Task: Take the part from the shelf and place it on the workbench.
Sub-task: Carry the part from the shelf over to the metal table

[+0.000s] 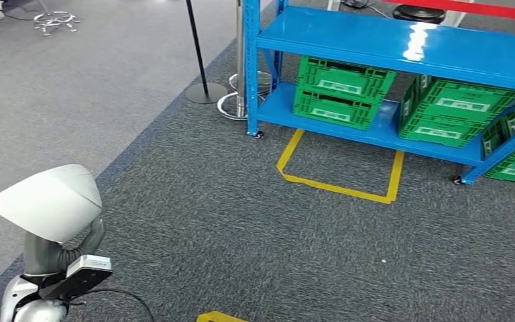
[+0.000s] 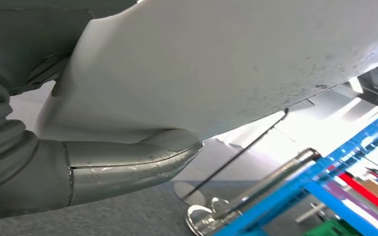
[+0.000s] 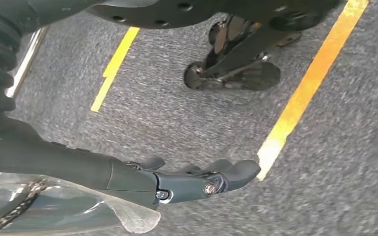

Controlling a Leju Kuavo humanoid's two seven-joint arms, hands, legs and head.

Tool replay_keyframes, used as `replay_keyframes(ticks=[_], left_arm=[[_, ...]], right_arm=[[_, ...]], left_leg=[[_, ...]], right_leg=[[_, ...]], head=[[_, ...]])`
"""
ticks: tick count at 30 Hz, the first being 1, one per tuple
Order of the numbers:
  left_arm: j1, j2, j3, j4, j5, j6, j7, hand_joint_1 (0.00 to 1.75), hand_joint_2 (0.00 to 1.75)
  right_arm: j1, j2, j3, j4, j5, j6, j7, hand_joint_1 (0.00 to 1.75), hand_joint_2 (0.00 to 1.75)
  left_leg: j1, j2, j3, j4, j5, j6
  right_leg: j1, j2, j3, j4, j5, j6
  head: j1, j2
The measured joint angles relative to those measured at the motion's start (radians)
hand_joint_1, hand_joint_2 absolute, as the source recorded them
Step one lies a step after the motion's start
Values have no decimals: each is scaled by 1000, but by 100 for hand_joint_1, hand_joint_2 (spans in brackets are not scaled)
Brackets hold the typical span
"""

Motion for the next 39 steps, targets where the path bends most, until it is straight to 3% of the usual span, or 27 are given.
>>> replay_keyframes(ticks=[2,3,4,6,8,10,11,12,13,15,17,19,21,23,25,27,28,29,30,32,34,36,37,39], left_arm=[[-1,-1,-2,-1,0,0,0,175,175],[-2,-1,-2,-1,0,0,0,175,175],[-2,-1,-3,-2,0,0,0,175,175],[1,-1,-4,-3,0,0,0,175,175],[1,0,-4,-5,0,1,0,175,175],[0,-1,-5,-7,0,1,0,175,175],[0,-2,-5,-7,0,1,0,175,175],[1,-2,-6,-6,0,0,0,175,175],[2,-2,-6,-6,0,0,0,175,175],[3,-2,-6,-7,-1,0,0,175,175],[1,-3,-9,-8,-7,1,0,175,175],[0,-3,-16,-9,-15,3,0,175,175],[3,-2,-21,-12,-20,5,0,175,175],[3,-3,-25,-17,-22,8,0,175,175],[1,-4,-31,-20,-23,10,0,175,175],[3,-6,-36,-21,-24,11,0,175,175],[5,-6,-38,-21,-26,12,0,175,175],[6,-6,-38,-22,-27,12,0,175,175],[7,-6,-38,-23,-28,13,0,175,175],[7,-6,-39,-28,-30,16,0,175,175],[6,-6,-40,-33,-31,19,0,175,175],[9,-5,-40,-36,-31,20,0,175,175],[12,-4,-40,-38,-32,21,0,175,175],[14,-2,-40,-41,-32,23,1,175,175]], right_arm=[[0,-1,0,0,0,0,0,0,175],[1,-2,0,0,0,0,0,0,175],[1,-2,0,0,0,0,0,0,175],[2,-1,0,0,0,0,0,0,175],[3,0,0,0,0,0,-1,0,175],[5,-1,-1,0,0,0,-1,0,175],[6,-1,-1,0,0,0,-1,0,175],[7,-1,-1,0,0,0,-1,0,175],[6,-1,-1,0,0,0,-1,0,175],[4,-1,-2,0,0,0,-1,0,175],[2,-1,-2,0,0,0,-1,0,175],[0,-1,-2,0,0,0,-1,0,175],[-4,-1,-2,0,1,0,-2,0,175],[-8,-3,-3,0,1,0,-3,0,175],[-7,-3,-3,0,1,0,-4,0,175],[-2,-3,-3,0,2,0,-4,0,175],[-1,-3,-3,0,2,0,-4,0,175],[0,-3,-4,0,2,0,-4,0,175],[0,-3,-4,0,2,0,-4,0,175],[-2,-3,-4,0,3,0,-5,0,175],[-3,-3,-4,0,3,0,-6,0,175],[-4,-3,-4,0,4,-1,-6,0,175],[-4,-2,-4,0,5,-1,-6,0,175],[-6,-1,-4,0,6,-1,-6,0,175]], left_leg=[[-3,-22,-7,7,2,-6],[-3,-33,-14,11,5,-11],[-2,-45,-21,13,9,-18],[1,-59,-34,17,14,-32],[0,-24,-58,63,-16,-44],[4,27,-108,180,-82,-55],[8,39,-135,243,-108,-60],[12,45,-151,284,-119,-63],[14,49,-150,290,-112,-66],[17,64,-93,192,-54,-65],[10,99,-26,67,-14,-55],[2,114,-10,23,-13,-38],[1,95,-16,19,-9,-22],[3,78,-17,12,-2,-7],[3,62,-21,10,5,5],[-1,40,-26,11,9,11],[-2,28,-28,12,11,11],[-3,15,-29,13,12,10],[-4,3,-29,14,13,9],[-4,-22,-33,19,15,4],[-3,-44,-44,24,20,-8],[1,-68,-55,24,30,-24],[1,-64,-60,28,28,-30],[1,-23,-83,81,-14,-40]], right_leg=[[-3,52,53,-116,43,-7],[-4,69,66,-143,46,-9],[-5,71,70,-151,42,-9],[-6,46,71,-156,47,-13],[-11,17,72,-162,54,-19],[-11,-15,71,-162,55,-23],[-10,-31,70,-162,54,-24],[-10,-46,69,-161,54,-23],[-10,-60,69,-161,53,-23],[-10,-86,71,-160,51,-19],[-6,-108,74,-159,47,-12],[-2,-127,74,-158,45,-1],[-3,-140,73,-158,42,11],[-6,-106,57,-126,15,21],[-7,-50,4,-15,-48,24],[-6,-30,-58,111,-97,22],[-6,-27,-71,134,-95,21],[-6,-25,-64,116,-73,19],[-6,-20,-40,63,-37,15],[-8,22,25,-74,25,8],[-9,54,59,-141,42,4],[-8,39,61,-146,46,-2],[-9,26,60,-149,52,-7],[-12,-2,58,-157,62,-16]], head=[[-1,0],[-1,0],[-2,0],[-2,0],[-8,0],[-14,0],[-14,0],[-14,0],[-15,0],[-15,0],[-14,0],[-14,0],[-14,0],[-11,0],[-9,0],[-9,0],[-9,0],[-9,0],[-9,0],[-9,0],[-9,0],[-9,0],[-10,0],[-15,0]])
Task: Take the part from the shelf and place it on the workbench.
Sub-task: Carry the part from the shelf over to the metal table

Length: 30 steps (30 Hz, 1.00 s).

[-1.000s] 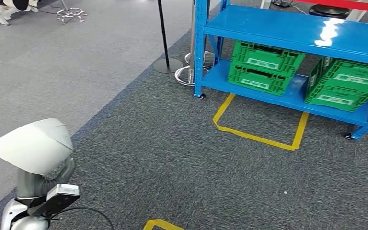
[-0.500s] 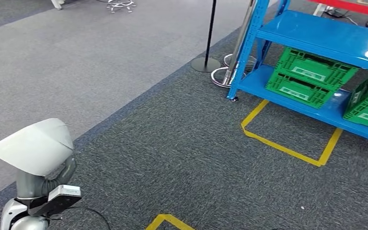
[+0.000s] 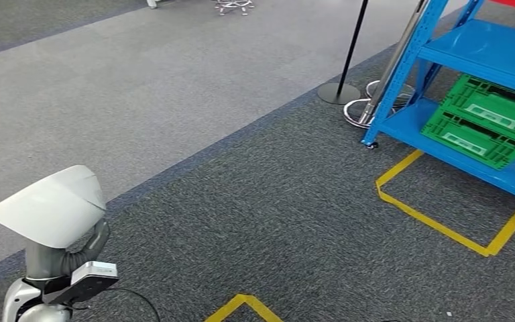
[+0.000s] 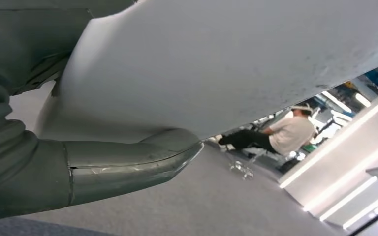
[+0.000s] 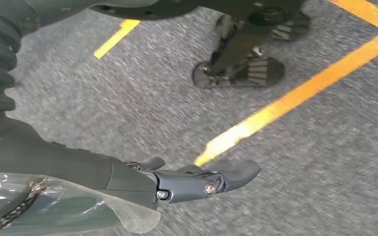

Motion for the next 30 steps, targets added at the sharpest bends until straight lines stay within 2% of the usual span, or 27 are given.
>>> replay_keyframes(ticks=[1,2,3,4,5,6,8,9,10,11,12,13,14,15,17,18,19,20,21,22,24,25,26,28,29,30], left_arm=[[0,1,0,-1,0,1,0,175,175],[-1,1,-1,-1,-1,1,0,175,175],[0,1,-2,-1,-1,2,1,175,175],[1,1,-3,-1,-2,2,1,175,175],[2,2,-3,-1,-2,2,2,175,175],[3,2,-3,-1,-2,2,2,175,175],[2,2,-3,-2,-2,2,2,175,175],[1,2,-4,-2,-2,2,2,175,175],[1,2,-4,-2,-2,3,2,175,175],[2,2,-5,-3,-3,4,2,175,175],[4,3,-5,-3,-4,4,2,175,175],[6,4,-5,-4,-4,5,2,175,175],[6,4,-4,-5,-4,5,2,175,175],[5,5,-5,-6,-5,6,2,175,175],[3,3,-6,-7,-5,7,2,175,175],[3,3,-6,-7,-6,7,2,175,175],[3,3,-6,-7,-7,7,2,175,175],[4,2,-6,-7,-7,8,2,175,175],[5,2,-6,-7,-7,8,2,175,175],[5,2,-6,-7,-8,8,2,175,175],[5,2,-6,-8,-8,9,2,175,175],[4,2,-6,-8,-8,9,2,175,175],[4,2,-6,-8,-8,10,2,175,175],[5,3,-6,-9,-8,10,2,175,175],[6,3,-6,-10,-8,10,2,175,175],[7,4,-6,-10,-8,11,2,175,175]], right_arm=[[0,0,0,0,0,0,0,0,175],[2,0,0,0,0,0,0,0,175],[3,0,-1,0,0,0,0,0,175],[4,0,-1,0,0,0,0,0,175],[3,0,-2,0,0,0,0,0,175],[2,0,-2,0,0,0,0,0,175],[0,0,-2,0,0,1,0,0,175],[-1,0,-2,0,0,1,0,0,175],[-2,0,-2,0,0,1,0,0,175],[-3,0,-2,0,0,1,0,0,175],[-4,0,-2,0,0,1,0,0,175],[-5,0,-2,0,0,1,0,0,175],[-5,0,-2,0,0,1,0,0,175],[-5,0,-2,0,0,1,0,0,175],[-2,1,-2,0,1,1,0,0,175],[0,1,-2,0,1,2,0,0,175],[1,1,-2,0,1,2,0,0,175],[2,1,-2,0,1,2,0,0,175],[2,1,-3,0,1,2,0,0,175],[1,1,-3,0,1,2,0,0,175],[0,1,-3,0,1,2,0,0,175],[-1,1,-3,0,1,2,0,0,175],[-1,1,-3,0,1,2,0,0,175],[-1,1,-3,0,1,2,0,0,175],[-1,2,-3,0,1,2,0,0,175],[-1,2,-3,0,1,2,0,0,175]], left_leg=[[2,30,-21,56,-39,-5],[5,50,-43,121,-78,-10],[10,61,-61,178,-107,-15],[13,66,-64,208,-118,-18],[16,71,-50,201,-111,-21],[18,78,-17,158,-91,-22],[16,116,69,22,-47,-18],[12,131,97,-28,-34,-12],[9,141,109,-55,-30,-5],[4,139,107,-62,-29,2],[3,128,101,-62,-24,11],[3,119,97,-64,-18,18],[4,110,93,-67,-12,27],[5,101,88,-70,-4,35],[4,80,74,-71,8,47],[2,69,66,-70,13,50],[-1,56,58,-70,17,51],[-3,43,52,-70,22,51],[-5,30,47,-69,27,49],[-6,16,44,-69,32,47],[-7,-8,37,-68,40,39],[-8,-19,33,-66,44,34],[-7,-29,29,-64,49,29],[-4,-44,22,-60,56,18],[-4,-35,15,-50,49,14],[-3,-16,3,-23,29,10]], right_leg=[[2,-15,-2,-1,2,-3],[3,-30,-5,0,3,-5],[5,-47,-8,0,5,-6],[6,-62,-11,1,6,-6],[6,-77,-15,2,8,-5],[6,-90,-18,4,9,-3],[8,-114,-21,6,12,2],[10,-124,-22,8,13,7],[12,-133,-23,9,15,12],[13,-142,-24,10,18,17],[12,-151,-24,9,20,23],[9,-149,-27,12,17,29],[6,-131,-34,23,4,34],[5,-104,-47,52,-24,37],[4,-46,-92,168,-103,38],[4,-34,-116,233,-134,37],[5,-28,-131,275,-147,35],[6,-26,-129,284,-140,32],[7,-22,-108,253,-116,28],[8,-12,-70,190,-84,23],[8,31,10,57,-44,15],[8,47,32,16,-40,14],[8,54,40,0,-44,14],[8,35,40,-9,-41,10],[7,22,43,-11,-37,6],[6,9,45,-14,-33,0]], head=[[-2,0],[-5,0],[-5,0],[-5,0],[-5,0],[-5,0],[-5,0],[-4,0],[-3,0],[-3,0],[-2,0],[-3,0],[-2,0],[-1,0],[1,0],[1,0],[1,0],[1,0],[1,0],[1,0],[0,0],[1,0],[0,0],[1,0],[0,0],[-1,0]])
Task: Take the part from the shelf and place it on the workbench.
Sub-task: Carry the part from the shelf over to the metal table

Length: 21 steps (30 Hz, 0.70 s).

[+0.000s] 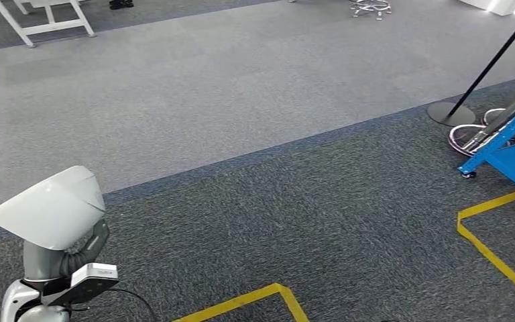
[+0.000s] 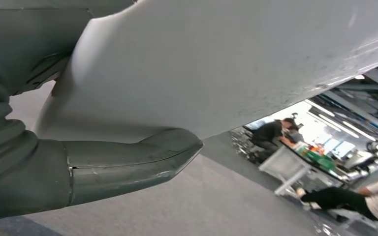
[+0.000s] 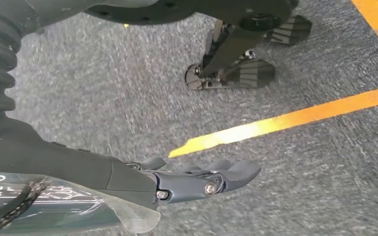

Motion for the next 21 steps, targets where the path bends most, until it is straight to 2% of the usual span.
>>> replay_keyframes(ticks=[2,3,4,5,6,7,9,10,11,13,14,16,17,18,19,20,21], left_arm=[[-1,0,0,0,0,0,0,175,175],[-1,0,-1,0,0,0,0,175,175],[0,0,-1,0,0,0,0,175,175],[1,0,-1,0,0,0,0,175,175],[2,0,-1,0,0,0,0,175,175],[2,0,-1,0,0,0,0,175,175],[1,1,-1,-1,0,0,0,175,175],[1,1,-1,-1,0,0,0,175,175],[1,1,-1,-1,0,0,0,175,175],[2,1,-1,-3,0,1,0,175,175],[2,2,0,-4,0,1,0,175,175],[0,3,0,-7,0,2,0,175,175],[-1,2,0,-8,0,3,0,175,175],[-2,1,0,-8,0,3,0,175,175],[-2,1,0,-8,0,3,0,175,175],[0,1,0,-8,0,3,0,175,175],[1,1,0,-8,0,3,0,175,175]], right_arm=[[3,0,0,0,0,-1,0,0,175],[6,0,-1,0,0,-1,0,0,175],[8,0,-1,0,0,-1,0,0,175],[10,0,-1,0,0,-1,0,0,175],[10,0,-1,0,0,-1,0,0,175],[9,1,-1,0,0,-1,0,0,175],[6,1,-1,0,0,0,0,0,175],[5,1,-1,0,0,0,0,0,175],[4,1,-1,0,0,0,0,0,175],[0,1,-1,0,0,0,0,0,175],[-3,1,-1,0,1,0,0,0,175],[-5,1,-1,0,1,0,-1,0,175],[-4,1,0,0,1,0,-1,0,175],[-1,1,0,0,1,0,0,0,175],[2,1,0,0,1,0,0,0,175],[5,1,0,0,1,0,0,0,175],[6,1,0,0,1,0,0,0,175]], left_leg=[[4,54,-44,111,-70,-9],[7,70,-69,177,-103,-14],[11,79,-84,225,-122,-19],[14,84,-84,243,-123,-22],[16,88,-65,221,-106,-24],[18,97,-28,165,-79,-24],[13,140,51,33,-43,-19],[9,158,74,-9,-38,-12],[3,168,82,-27,-41,-3],[0,151,78,-35,-40,13],[1,140,77,-39,-38,20],[5,117,77,-47,-32,33],[4,106,76,-47,-31,37],[2,93,74,-47,-30,40],[0,79,74,-47,-30,42],[-3,64,74,-47,-30,44],[-5,49,76,-47,-30,44]], right_leg=[[1,-30,-3,-2,4,-6],[3,-46,-7,-2,5,-7],[4,-61,-11,-2,5,-7],[4,-77,-15,-1,4,-6],[4,-92,-16,-1,3,-5],[4,-106,-14,-1,2,-3],[6,-131,-8,-1,-3,4],[8,-141,-5,-1,-4,10],[10,-151,-1,0,-5,16],[10,-168,3,0,-8,29],[8,-157,1,5,-15,35],[4,-99,-34,70,-55,43],[3,-66,-66,134,-83,44],[3,-47,-106,208,-109,44],[3,-39,-143,268,-123,43],[3,-35,-166,299,-118,41],[4,-31,-172,289,-93,38]], head=[[-4,0],[-5,0],[-5,0],[-5,0],[-5,0],[-5,0],[-5,0],[-4,0],[-4,0],[-5,0],[-4,0],[2,0],[5,0],[6,0],[6,0],[6,0],[6,0]])
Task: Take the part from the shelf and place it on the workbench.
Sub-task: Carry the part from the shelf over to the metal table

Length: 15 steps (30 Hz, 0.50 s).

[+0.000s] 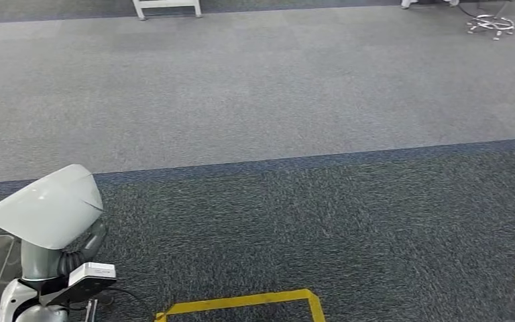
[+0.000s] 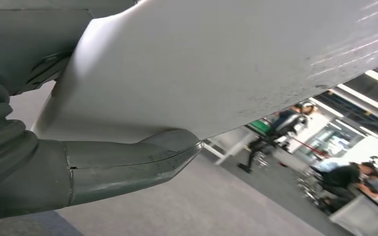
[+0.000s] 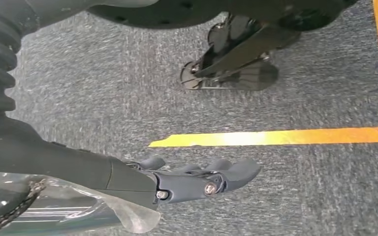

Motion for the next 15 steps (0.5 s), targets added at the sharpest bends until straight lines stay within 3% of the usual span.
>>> replay_keyframes(ticks=[1,3,5,7,8,10,11,13,14,15], left_arm=[[1,0,0,0,0,0,0,175,175],[0,0,0,0,0,0,0,175,175],[0,0,0,0,0,0,0,175,175],[2,0,0,0,0,0,0,175,175],[3,0,0,0,0,0,0,175,175],[1,0,0,-1,0,0,0,175,175],[0,0,0,-1,0,0,0,175,175],[0,0,-1,-1,0,0,0,175,175],[1,0,0,-1,0,0,0,175,175],[2,0,0,0,0,0,0,175,175]], right_arm=[[0,0,0,0,0,0,0,0,175],[-1,0,0,0,0,0,0,0,175],[-2,-1,0,0,0,0,0,0,175],[-4,-1,0,0,0,0,0,0,175],[-5,0,0,0,0,0,0,0,175],[-4,0,0,0,0,0,0,0,175],[-3,0,0,0,0,0,0,0,175],[-1,0,0,0,0,0,0,0,175],[0,0,0,0,0,-1,0,0,175],[0,0,0,0,0,0,0,0,175]], left_leg=[[-1,-14,2,0,0,0],[-2,-39,3,2,0,-1],[0,-62,-4,4,1,-8],[4,-81,-14,4,6,-20],[4,-75,-18,7,4,-26],[3,-29,-42,57,-29,-36],[6,1,-67,112,-59,-42],[15,28,-129,238,-111,-56],[20,33,-147,273,-116,-62],[25,36,-147,270,-101,-67]], right_leg=[[1,7,13,-47,41,-5],[3,49,63,-181,117,-19],[4,80,101,-260,136,-27],[4,67,113,-279,132,-30],[3,56,115,-285,136,-33],[-1,29,123,-299,141,-39],[-1,14,127,-301,141,-41],[-1,-14,128,-302,137,-43],[-1,-27,129,-301,135,-42],[-2,-39,131,-301,133,-40]], head=[[0,0],[0,0],[0,0],[0,0],[-1,0],[-3,0],[-3,0],[-4,0],[-4,0],[-4,0]])
